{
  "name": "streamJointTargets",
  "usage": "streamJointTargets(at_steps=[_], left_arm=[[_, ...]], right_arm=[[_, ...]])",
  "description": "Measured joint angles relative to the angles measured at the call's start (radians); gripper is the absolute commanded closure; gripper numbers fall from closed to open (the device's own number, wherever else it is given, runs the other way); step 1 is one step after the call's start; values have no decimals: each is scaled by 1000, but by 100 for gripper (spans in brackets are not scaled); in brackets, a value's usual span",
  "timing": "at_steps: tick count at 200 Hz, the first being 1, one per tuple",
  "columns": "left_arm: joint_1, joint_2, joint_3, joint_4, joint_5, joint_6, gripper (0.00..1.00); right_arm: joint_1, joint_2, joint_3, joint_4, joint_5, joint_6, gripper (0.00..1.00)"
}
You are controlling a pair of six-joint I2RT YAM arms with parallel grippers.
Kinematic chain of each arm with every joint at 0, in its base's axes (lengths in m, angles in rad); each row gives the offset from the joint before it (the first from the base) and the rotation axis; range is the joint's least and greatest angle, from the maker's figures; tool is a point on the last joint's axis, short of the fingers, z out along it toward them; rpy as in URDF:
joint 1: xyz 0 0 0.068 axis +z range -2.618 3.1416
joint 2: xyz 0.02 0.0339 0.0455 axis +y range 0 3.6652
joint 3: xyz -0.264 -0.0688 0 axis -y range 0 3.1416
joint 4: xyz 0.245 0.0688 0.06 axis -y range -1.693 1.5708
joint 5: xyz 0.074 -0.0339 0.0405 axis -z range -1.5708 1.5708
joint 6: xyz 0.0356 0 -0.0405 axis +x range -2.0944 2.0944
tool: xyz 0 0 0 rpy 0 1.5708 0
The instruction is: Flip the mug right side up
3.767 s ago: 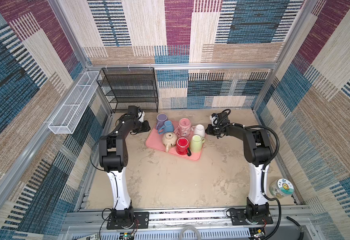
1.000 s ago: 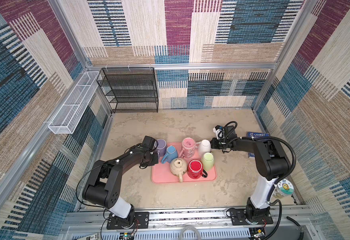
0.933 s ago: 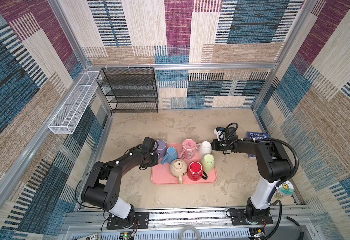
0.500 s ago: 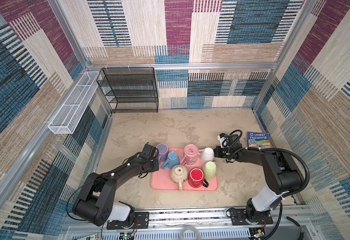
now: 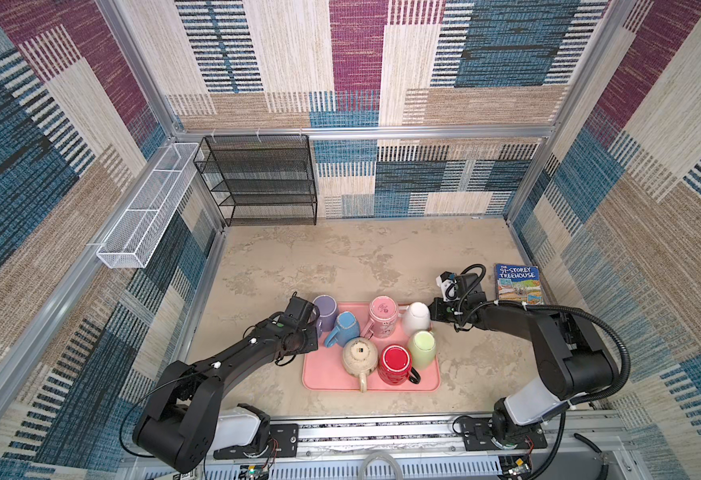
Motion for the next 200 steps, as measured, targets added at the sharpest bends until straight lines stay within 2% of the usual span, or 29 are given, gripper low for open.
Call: streamJointTargets(at_steps=[41, 82, 111, 151, 200], left_arm=[[3, -13, 5, 16, -31, -41, 74], [2, -39, 25, -2, -77, -49, 64], [0, -101, 65, -57, -105, -40, 51], [1, -196, 168, -172, -151, 15, 40], [-23, -242, 306, -317, -116, 105, 41]], right_arm=[[1, -3, 26, -39, 45, 41, 73], [0, -23, 45, -74, 112, 52, 61], [-13, -75, 58, -98, 143, 52, 50], [-16, -166, 93, -135, 192, 52, 40], [-16, -333, 109, -172, 216, 51, 39]])
